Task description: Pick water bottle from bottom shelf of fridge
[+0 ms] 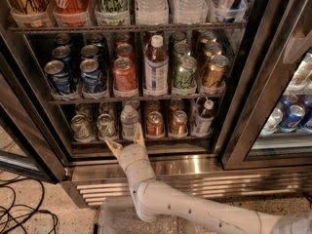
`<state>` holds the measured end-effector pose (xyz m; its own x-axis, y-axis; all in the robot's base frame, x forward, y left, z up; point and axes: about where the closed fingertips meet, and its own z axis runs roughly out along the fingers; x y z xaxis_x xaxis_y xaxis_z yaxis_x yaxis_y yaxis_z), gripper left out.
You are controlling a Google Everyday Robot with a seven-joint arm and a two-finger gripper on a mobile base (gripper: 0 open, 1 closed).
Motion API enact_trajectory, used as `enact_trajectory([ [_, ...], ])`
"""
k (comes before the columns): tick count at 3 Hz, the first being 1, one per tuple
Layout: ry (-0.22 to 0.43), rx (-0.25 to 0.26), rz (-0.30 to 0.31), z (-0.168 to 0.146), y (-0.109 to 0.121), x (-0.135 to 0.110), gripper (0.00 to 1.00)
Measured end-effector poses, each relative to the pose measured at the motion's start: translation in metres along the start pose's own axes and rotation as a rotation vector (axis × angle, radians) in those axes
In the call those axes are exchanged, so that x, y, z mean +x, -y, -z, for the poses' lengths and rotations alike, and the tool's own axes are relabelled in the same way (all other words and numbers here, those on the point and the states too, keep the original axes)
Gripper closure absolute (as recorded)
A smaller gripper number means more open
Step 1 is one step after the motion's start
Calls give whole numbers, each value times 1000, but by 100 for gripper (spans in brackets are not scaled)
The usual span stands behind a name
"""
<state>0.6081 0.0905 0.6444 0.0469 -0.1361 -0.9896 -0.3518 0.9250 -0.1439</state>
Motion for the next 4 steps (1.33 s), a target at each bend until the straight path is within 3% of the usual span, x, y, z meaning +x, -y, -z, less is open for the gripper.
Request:
enact_trajectory([
  [1, -15, 94, -29, 3, 8, 7, 23],
  [2, -34, 149, -57, 4, 15, 16, 34],
  [4, -52, 181, -63, -4, 20, 22, 33],
])
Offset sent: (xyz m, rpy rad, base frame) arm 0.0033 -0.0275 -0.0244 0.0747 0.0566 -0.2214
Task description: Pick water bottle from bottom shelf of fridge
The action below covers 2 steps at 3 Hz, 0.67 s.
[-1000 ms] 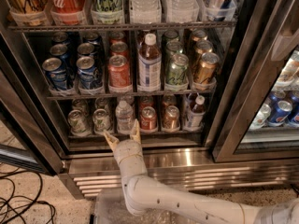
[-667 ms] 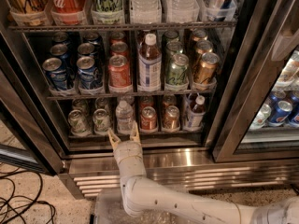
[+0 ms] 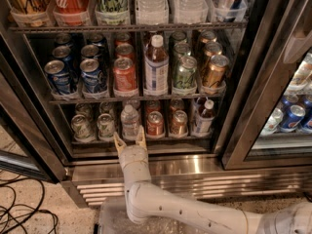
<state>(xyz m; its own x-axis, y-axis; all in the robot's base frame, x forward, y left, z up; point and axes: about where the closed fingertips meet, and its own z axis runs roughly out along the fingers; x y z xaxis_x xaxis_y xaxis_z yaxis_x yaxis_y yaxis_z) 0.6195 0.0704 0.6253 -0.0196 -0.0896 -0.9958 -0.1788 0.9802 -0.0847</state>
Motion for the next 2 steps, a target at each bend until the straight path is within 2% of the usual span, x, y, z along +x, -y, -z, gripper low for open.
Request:
enact_trajectory([
  [1, -10, 21, 12, -31, 5, -7, 29],
  [2, -17, 19, 13, -40, 4, -6, 29],
])
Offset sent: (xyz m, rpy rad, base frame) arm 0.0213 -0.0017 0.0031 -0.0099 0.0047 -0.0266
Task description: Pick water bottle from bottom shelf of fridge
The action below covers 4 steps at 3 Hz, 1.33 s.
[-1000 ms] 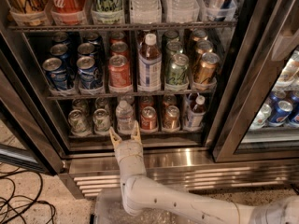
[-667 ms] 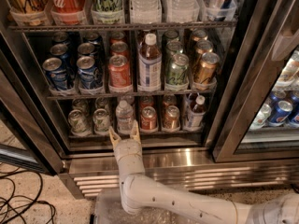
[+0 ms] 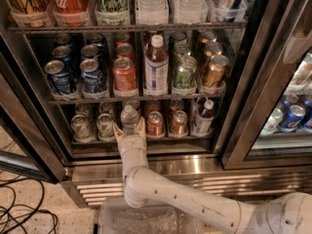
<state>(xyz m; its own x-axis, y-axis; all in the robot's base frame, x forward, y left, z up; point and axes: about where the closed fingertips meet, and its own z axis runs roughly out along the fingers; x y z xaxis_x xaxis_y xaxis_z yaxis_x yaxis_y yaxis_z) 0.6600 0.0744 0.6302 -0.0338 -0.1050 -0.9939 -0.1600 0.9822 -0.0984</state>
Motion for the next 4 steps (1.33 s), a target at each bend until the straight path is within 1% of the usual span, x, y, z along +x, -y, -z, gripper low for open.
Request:
enact_trajectory([
  [1, -2, -4, 3, -9, -2, 0, 33],
  [2, -5, -5, 4, -15, -2, 0, 49],
  [3, -5, -5, 4, -15, -2, 0, 71],
  [4, 13, -12, -5, -8, 1, -1, 95],
])
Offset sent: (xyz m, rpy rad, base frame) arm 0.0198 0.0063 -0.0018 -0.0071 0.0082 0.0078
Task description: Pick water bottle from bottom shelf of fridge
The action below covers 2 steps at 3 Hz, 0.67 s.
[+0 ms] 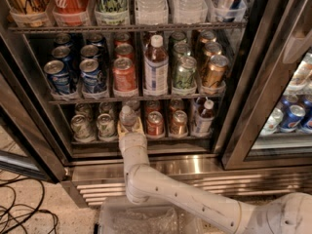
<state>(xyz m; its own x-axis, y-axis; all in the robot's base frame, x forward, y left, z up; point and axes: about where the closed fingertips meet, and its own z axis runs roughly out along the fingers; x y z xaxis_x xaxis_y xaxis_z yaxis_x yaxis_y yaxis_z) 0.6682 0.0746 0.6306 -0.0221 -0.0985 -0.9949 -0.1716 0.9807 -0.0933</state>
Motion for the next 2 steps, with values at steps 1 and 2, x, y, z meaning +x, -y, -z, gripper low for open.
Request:
enact_trajectory([
  [1, 48, -13, 4, 15, 3, -4, 100],
  [2, 138, -21, 35, 43, 6, -17, 100],
])
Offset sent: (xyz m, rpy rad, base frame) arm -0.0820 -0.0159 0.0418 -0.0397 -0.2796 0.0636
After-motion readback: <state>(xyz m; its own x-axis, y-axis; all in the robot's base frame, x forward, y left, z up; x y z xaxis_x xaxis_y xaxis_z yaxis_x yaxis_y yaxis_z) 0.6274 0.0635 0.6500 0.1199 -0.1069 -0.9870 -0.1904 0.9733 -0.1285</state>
